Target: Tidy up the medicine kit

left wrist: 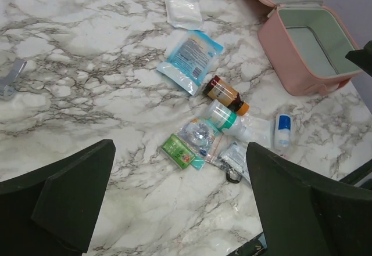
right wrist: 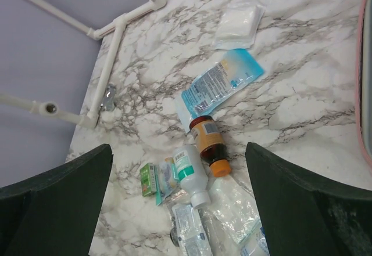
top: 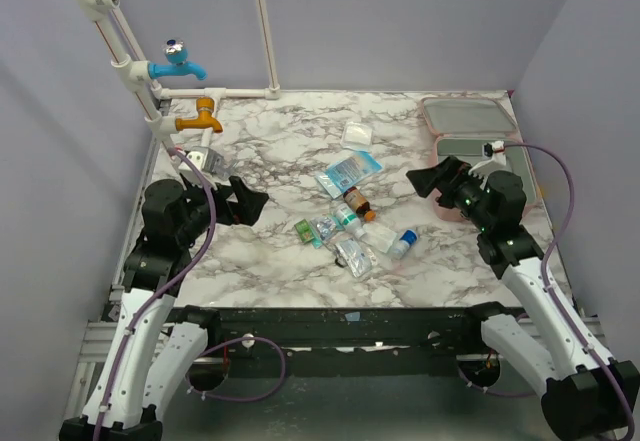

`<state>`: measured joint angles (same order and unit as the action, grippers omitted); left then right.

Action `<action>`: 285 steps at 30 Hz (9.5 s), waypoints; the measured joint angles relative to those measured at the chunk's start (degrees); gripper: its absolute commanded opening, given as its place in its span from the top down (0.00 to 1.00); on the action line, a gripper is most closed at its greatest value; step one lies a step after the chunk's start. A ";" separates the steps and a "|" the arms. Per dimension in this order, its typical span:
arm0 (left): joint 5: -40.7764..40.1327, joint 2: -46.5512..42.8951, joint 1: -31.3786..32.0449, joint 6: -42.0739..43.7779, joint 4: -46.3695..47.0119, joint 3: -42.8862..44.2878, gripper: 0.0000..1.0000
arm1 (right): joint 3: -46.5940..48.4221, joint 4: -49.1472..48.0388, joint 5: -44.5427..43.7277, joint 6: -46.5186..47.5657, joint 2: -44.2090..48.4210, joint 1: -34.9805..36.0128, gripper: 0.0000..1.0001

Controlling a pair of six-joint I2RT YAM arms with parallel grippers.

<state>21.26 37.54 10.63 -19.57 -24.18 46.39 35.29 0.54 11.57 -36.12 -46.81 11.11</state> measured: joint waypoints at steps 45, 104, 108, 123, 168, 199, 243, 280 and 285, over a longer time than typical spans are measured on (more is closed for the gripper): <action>-18.53 -2.67 2.12 -2.99 -6.27 0.00 0.01 | 33.88 19.61 -11.93 16.17 -50.14 19.37 0.16; -23.54 -2.75 9.94 -2.97 -8.35 0.00 0.02 | 45.22 31.04 -32.76 24.02 -55.87 23.74 0.84; -24.13 -2.89 11.26 -2.97 -8.41 0.00 0.02 | 45.24 31.41 -33.62 24.20 -55.17 18.82 0.85; -24.68 -3.69 14.71 -2.95 -8.50 0.00 0.01 | 49.27 32.63 -39.58 25.03 -54.95 4.22 0.85; -28.35 -4.92 17.20 -2.69 -8.74 0.00 0.01 | 48.63 28.37 -23.69 22.82 -67.60 -4.57 0.88; -29.20 -4.42 15.78 -2.64 -8.79 0.00 0.01 | 58.05 22.67 -19.82 4.68 -75.58 1.46 0.47; -29.20 -4.46 13.81 -2.58 -8.81 0.00 0.01 | 47.89 22.73 -19.34 7.23 -63.28 12.39 0.47; -29.11 -4.61 11.61 -2.58 -8.81 0.00 0.01 | 43.69 25.83 -20.85 20.83 -61.05 17.99 0.80; -29.11 -4.74 11.45 -2.58 -8.79 0.00 0.01 | 43.67 27.65 -21.09 21.29 -60.74 18.36 0.55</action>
<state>-7.86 32.80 22.09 -22.15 -32.97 46.39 78.96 28.18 -9.52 -14.83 -107.55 29.47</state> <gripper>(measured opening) 0.985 0.349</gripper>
